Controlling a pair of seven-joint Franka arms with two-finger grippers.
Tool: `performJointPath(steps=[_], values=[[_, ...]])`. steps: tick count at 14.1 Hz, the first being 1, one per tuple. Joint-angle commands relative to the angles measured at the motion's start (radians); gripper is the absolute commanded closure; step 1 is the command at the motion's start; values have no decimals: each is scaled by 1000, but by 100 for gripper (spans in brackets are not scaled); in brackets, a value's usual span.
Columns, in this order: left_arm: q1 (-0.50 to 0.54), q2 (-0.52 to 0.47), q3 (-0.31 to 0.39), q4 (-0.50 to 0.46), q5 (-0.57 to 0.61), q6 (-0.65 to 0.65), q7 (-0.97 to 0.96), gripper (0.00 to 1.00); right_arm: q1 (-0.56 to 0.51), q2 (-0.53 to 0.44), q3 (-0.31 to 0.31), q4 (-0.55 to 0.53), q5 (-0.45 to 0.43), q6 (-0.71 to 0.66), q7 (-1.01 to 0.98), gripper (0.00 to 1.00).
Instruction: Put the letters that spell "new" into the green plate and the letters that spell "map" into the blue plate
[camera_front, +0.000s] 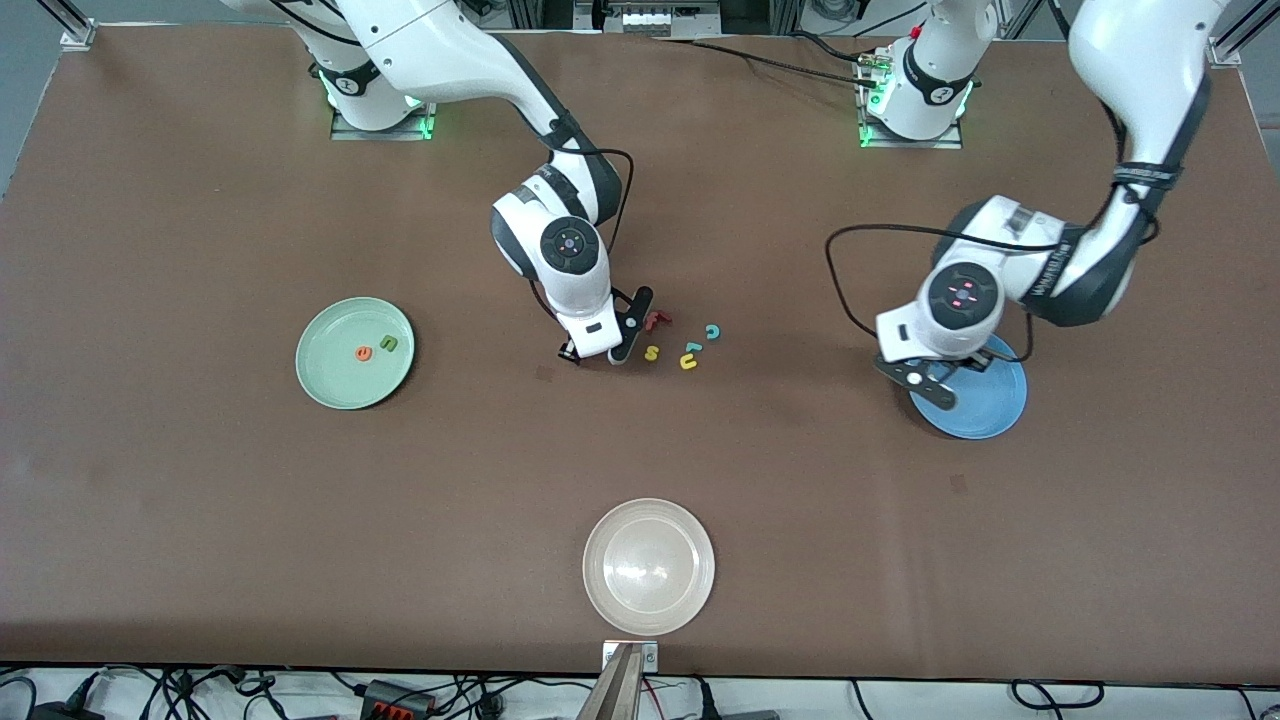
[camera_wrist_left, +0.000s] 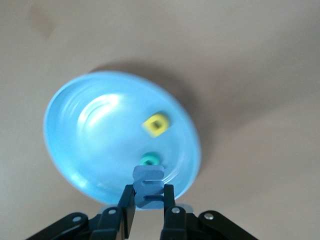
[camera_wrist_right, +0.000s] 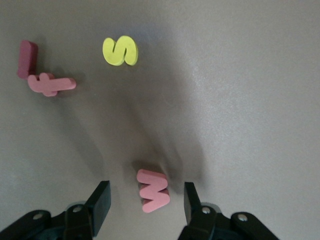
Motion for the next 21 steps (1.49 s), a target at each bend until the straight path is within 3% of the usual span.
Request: performJointPath(steps=[1, 2, 4, 6, 11, 15, 18, 20, 21], values=[[115, 58, -10, 4, 3, 40, 26, 84, 6, 15, -5, 17, -35, 11, -18, 34], [124, 64, -10, 6, 3, 51, 26, 70, 6, 21, -5, 17, -38, 11, -18, 35], [124, 63, -10, 10, 3, 54, 24, 0, 6, 29, -5, 17, -36, 29, -18, 38], [117, 47, -15, 54, 2, 21, 21, 0, 6, 32, -5, 17, -36, 35, -18, 42], [117, 44, -134, 283, -18, -275, 21, 0, 7, 24, -5, 17, -36, 37, -18, 81], [115, 43, -159, 533, -203, -496, 18, 0, -23, -3, -23, 17, -39, -4, -19, 86], [115, 38, -189, 677, -287, -600, 11, 0, -95, -77, -44, 17, -42, -180, -16, 86], [112, 35, -184, 758, -294, -675, 14, 0, -102, -123, -121, 9, -44, -289, -15, 86], [109, -7, -174, 751, -304, -674, 12, 0, -102, -146, -177, 4, -44, -344, -22, 86]])
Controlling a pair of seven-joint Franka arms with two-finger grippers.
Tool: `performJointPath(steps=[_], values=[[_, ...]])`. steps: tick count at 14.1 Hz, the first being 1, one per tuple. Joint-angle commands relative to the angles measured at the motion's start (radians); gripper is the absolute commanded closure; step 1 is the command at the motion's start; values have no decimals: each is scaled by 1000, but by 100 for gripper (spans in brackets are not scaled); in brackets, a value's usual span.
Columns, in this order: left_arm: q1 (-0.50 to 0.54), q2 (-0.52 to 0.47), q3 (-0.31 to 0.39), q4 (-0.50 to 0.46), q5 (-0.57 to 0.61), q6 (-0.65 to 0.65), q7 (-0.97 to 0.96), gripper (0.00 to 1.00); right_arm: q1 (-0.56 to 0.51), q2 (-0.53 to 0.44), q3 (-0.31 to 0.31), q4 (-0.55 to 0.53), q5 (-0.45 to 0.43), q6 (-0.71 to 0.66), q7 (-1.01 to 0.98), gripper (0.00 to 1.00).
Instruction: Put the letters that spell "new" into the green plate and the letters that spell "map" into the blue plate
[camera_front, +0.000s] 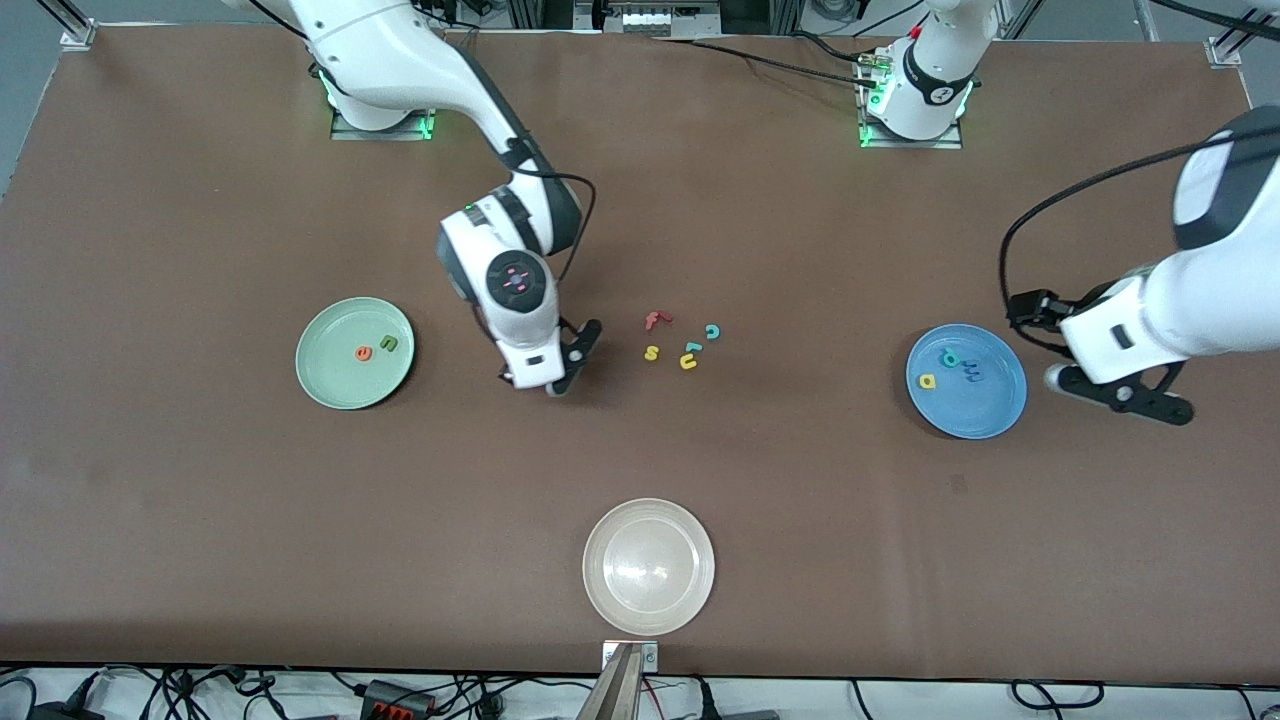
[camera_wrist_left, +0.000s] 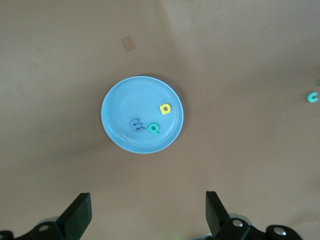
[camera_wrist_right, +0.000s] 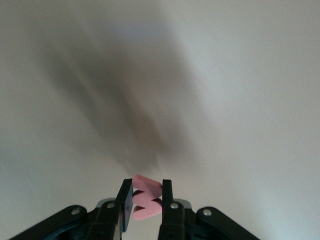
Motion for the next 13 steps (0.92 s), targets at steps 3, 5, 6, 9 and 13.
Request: performJointPath(steps=[3, 5, 6, 9, 13], values=[[-131, -173, 221, -16, -139, -40, -5, 0, -36, -131, -158, -86, -11, -183, -16, 85], [-261, -236, 443, -47, -258, -24, -5, 0, -62, -148, -207, -106, -6, -244, 0, 85], [-307, -270, 516, -90, -297, -11, -5, 0, -88, -157, -212, -118, -6, -261, 0, 86], [-475, -412, 717, -283, -317, 140, -41, 0, -123, -195, -214, -219, -3, -243, 1, 86], [-513, -526, 747, -449, -316, 306, -163, 0, -154, -171, -209, -259, 3, -178, 0, 86]])
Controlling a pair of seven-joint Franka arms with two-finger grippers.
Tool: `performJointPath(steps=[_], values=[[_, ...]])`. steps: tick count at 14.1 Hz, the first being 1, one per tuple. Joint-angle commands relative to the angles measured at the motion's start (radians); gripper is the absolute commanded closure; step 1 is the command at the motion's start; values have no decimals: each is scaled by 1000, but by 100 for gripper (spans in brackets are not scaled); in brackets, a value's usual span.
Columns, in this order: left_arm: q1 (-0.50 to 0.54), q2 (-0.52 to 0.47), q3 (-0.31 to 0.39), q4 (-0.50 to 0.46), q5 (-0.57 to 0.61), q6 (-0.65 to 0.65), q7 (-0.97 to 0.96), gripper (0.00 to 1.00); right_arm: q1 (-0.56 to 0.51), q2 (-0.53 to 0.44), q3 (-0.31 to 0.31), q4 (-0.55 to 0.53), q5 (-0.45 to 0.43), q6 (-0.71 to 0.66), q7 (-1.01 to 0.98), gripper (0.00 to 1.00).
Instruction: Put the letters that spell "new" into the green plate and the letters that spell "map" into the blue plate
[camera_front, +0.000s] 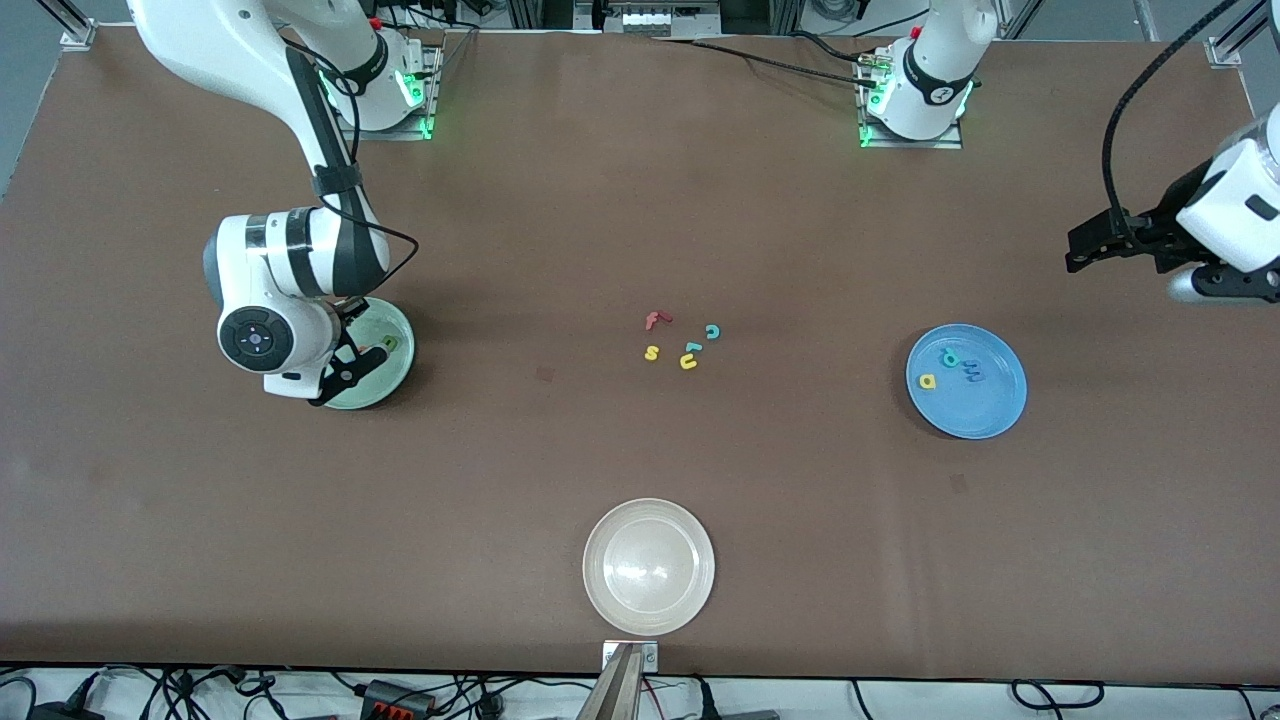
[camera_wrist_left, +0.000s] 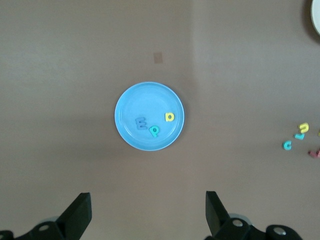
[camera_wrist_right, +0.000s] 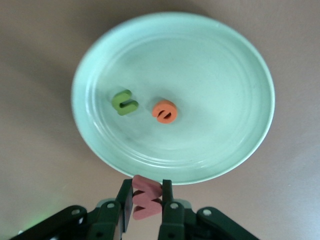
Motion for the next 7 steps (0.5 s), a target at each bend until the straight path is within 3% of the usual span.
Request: performJointPath(steps=[1, 4, 7], values=[[-23, -107, 26, -173, -17, 134, -42, 0, -5, -6, 17, -33, 4, 38, 17, 86], [-30, -112, 45, -201, -18, 161, -37, 0, -12, 34, 19, -38, 9, 78, 17, 86], [-30, -98, 31, -163, -18, 158, -30, 0, -19, 71, 19, -36, 82, 86, 11, 86]])
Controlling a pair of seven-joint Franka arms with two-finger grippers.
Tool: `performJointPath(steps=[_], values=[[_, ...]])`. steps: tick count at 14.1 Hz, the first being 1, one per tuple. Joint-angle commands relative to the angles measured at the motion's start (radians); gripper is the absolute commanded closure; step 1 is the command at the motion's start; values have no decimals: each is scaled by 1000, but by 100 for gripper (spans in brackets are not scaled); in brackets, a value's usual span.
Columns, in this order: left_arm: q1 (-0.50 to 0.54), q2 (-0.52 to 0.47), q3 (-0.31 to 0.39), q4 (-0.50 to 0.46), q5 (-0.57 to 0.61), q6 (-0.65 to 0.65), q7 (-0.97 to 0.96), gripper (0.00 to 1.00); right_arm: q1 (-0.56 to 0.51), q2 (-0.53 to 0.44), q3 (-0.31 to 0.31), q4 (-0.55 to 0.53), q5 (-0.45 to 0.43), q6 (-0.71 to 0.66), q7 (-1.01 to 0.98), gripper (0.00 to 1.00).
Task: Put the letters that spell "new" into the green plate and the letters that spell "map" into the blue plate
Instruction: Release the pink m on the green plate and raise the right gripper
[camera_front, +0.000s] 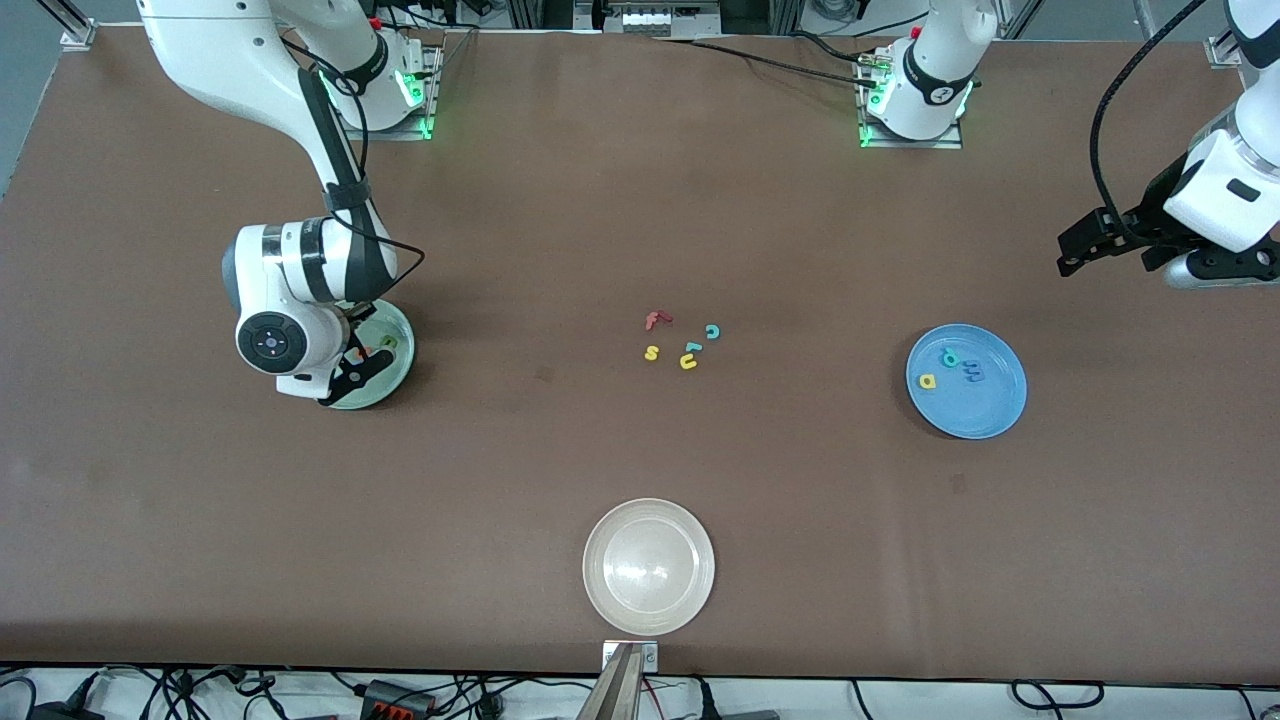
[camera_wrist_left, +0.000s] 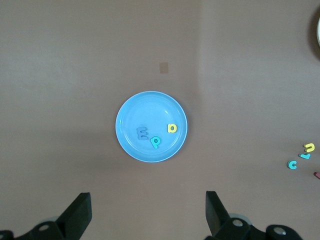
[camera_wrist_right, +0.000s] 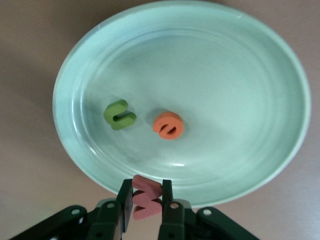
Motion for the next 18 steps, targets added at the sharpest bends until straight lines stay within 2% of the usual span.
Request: performJointPath(steps=[1, 6, 7, 8, 9, 13, 18], values=[[-15, -14, 8, 8, -18, 2, 2, 0, -16, 24, 12, -5, 53, 33, 2, 86], [-18, -15, 7, 14, -18, -11, 0, 0, -16, 39, 12, -5, 54, 64, 0, 85], [-19, -15, 7, 14, -18, -15, 2, 0, -16, 41, 12, -5, 54, 65, 0, 76], [-21, -15, 7, 16, -17, -15, 2, 0, -16, 41, 12, -5, 57, 68, 6, 41], [-19, -15, 2, 16, -16, -16, 2, 0, -16, 41, 12, -5, 65, 68, 11, 0], [-19, -15, 2, 17, -18, -22, 0, 0, -21, 16, 12, -2, 82, 52, 12, 0], [-21, -15, -1, 17, -18, -22, 0, 0, -22, -87, 9, 50, 85, -25, 44, 0]])
